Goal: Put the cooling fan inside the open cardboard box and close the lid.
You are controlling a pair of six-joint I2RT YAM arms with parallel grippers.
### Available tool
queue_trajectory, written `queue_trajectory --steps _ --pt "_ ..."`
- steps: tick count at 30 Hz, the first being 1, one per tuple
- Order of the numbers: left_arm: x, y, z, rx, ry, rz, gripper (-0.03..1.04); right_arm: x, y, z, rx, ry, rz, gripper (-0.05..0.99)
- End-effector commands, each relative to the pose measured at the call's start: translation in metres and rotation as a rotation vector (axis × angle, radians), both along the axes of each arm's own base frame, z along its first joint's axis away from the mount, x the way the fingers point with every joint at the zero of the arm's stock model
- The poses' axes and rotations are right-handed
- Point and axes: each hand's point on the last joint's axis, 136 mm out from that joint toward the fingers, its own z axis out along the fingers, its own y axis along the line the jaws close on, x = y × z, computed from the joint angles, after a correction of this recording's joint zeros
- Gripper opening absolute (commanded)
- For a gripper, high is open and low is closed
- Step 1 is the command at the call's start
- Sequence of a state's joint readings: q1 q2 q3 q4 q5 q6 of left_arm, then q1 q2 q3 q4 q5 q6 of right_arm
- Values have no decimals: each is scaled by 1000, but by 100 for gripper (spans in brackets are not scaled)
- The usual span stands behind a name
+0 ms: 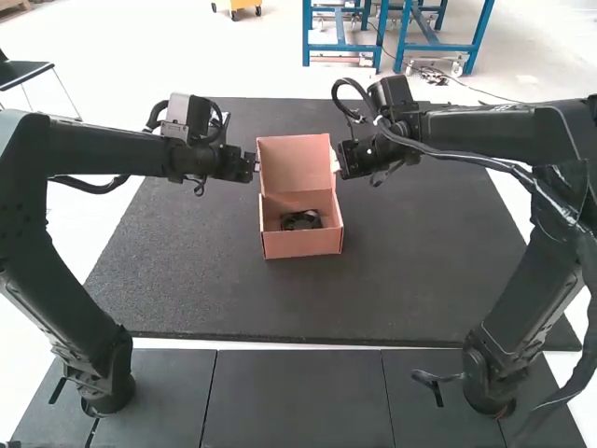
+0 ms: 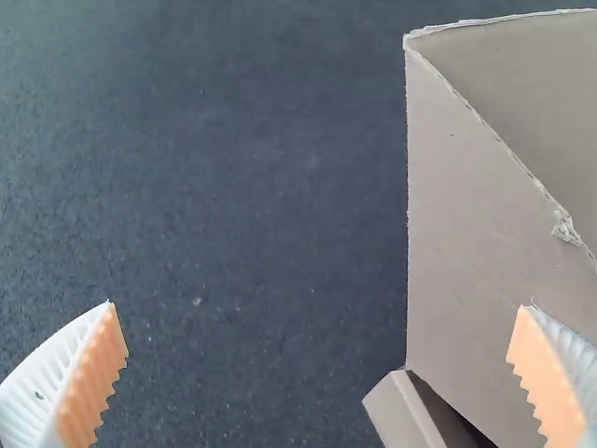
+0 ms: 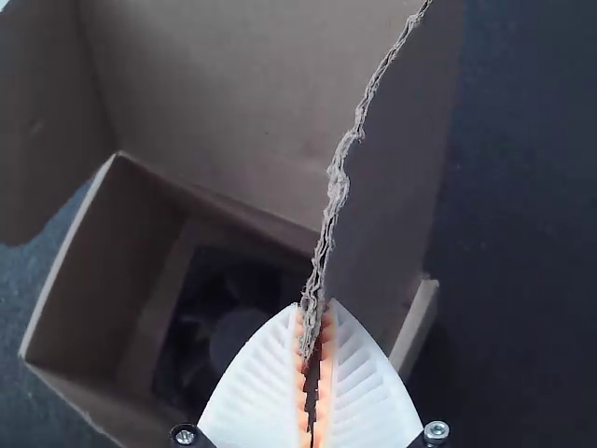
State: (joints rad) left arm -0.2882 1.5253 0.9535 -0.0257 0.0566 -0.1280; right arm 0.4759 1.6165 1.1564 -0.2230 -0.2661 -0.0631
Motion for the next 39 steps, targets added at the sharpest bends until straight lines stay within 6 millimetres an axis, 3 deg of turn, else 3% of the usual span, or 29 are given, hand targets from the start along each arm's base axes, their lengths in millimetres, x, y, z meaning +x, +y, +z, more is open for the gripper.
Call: queue_trajectory --steps 1,15,39 --pt "4 -9 22 -26 -48 -24 97 -1 15 17 31 -28 36 6" --pt "-1 -9 21 -25 -27 -35 96 -7 11 7 4 5 39 6" --pt "-31 -8 9 -7 57 -78 97 -27 5 -13 -29 107 61 5"
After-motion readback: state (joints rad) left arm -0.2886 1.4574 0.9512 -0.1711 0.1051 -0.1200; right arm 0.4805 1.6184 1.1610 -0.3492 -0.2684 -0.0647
